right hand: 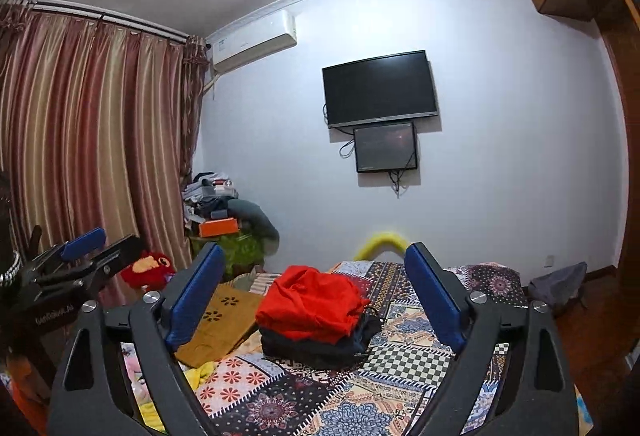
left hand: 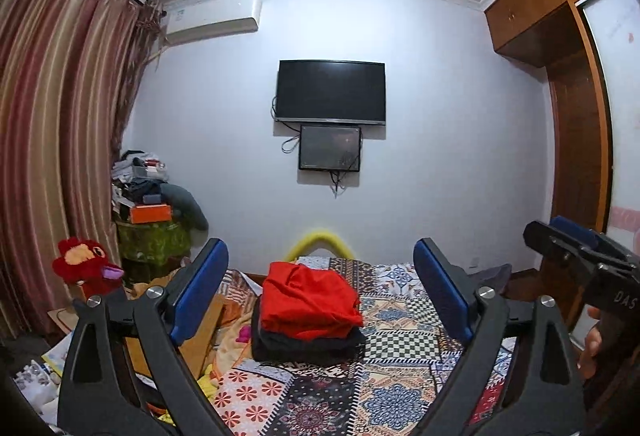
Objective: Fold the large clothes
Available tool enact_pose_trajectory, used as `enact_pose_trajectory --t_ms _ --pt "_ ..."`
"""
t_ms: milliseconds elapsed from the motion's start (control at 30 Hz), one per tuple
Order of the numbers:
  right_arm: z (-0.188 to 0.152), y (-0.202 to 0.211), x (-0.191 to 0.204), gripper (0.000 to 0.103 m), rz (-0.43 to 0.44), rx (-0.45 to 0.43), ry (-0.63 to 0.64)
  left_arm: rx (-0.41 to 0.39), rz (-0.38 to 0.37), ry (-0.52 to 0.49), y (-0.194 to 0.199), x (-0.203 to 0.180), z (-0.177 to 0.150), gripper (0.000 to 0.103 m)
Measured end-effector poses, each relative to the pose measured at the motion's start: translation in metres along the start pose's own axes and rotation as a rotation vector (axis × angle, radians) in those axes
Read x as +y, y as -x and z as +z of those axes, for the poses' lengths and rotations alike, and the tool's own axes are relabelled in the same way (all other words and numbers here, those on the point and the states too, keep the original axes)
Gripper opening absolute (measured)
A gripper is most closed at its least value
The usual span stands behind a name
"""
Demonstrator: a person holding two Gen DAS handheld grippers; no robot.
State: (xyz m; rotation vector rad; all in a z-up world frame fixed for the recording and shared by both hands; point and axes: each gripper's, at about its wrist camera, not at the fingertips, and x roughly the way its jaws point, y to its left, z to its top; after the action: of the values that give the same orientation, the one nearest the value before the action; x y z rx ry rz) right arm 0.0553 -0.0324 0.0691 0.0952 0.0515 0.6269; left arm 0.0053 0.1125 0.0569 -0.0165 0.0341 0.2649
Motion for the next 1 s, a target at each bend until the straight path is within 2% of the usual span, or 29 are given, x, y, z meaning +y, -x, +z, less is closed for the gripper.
enact_pose_trajectory --t_ms 67,167,1000 --pt "0.000 0.001 -0.001 0.097 -0.009 0.008 -0.005 0.006 0.007 -0.002 0.004 -0.004 -0.004 0.099" --pt "-0.002 0.004 -0.001 0.100 -0.026 0.012 0.002 0.014 0.006 0.009 0.006 -0.005 -0.007 0.102" --pt "-0.009 0.008 0.005 0.102 -0.055 0.059 0.034 0.048 0.008 0.015 -0.005 -0.009 -0.018 0.103"
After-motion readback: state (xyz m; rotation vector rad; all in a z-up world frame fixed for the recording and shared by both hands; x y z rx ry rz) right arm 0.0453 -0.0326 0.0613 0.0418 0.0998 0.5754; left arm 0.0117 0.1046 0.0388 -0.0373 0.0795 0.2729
